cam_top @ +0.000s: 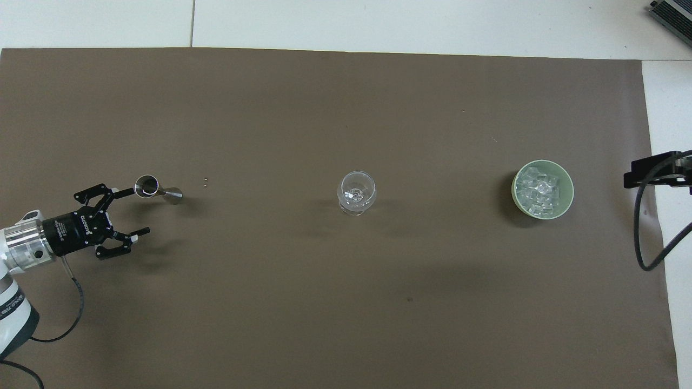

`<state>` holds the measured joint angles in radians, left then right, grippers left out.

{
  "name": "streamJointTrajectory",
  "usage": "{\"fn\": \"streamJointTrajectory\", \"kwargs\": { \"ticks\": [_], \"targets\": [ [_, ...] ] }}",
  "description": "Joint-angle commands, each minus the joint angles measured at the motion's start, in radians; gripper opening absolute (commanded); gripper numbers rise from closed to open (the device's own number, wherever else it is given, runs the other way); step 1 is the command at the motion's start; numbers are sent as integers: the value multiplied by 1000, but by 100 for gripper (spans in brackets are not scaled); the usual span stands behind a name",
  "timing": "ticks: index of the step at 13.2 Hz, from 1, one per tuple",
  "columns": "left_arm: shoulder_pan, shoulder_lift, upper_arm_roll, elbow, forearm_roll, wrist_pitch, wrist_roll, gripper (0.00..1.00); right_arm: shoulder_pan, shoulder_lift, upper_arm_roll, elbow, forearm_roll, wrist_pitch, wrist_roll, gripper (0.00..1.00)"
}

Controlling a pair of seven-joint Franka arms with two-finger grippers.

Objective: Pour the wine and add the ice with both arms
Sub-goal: 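Reach the left gripper toward the small silver metal cup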

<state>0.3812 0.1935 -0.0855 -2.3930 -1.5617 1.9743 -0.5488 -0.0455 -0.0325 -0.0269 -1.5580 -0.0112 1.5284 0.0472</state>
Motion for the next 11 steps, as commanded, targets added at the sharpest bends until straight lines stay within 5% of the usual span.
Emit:
{"fn": "streamJointTrajectory", "kwargs": {
  "ticks": [1,11],
  "targets": [
    [-47,-8,9,-32,-82,52,64,100,-8,-18,5,-11,7,-13,-20,100],
    [-70,29,9,-29,-215,83,76,100,-8,-18,5,-11,7,-13,-20,100]
  ]
}}
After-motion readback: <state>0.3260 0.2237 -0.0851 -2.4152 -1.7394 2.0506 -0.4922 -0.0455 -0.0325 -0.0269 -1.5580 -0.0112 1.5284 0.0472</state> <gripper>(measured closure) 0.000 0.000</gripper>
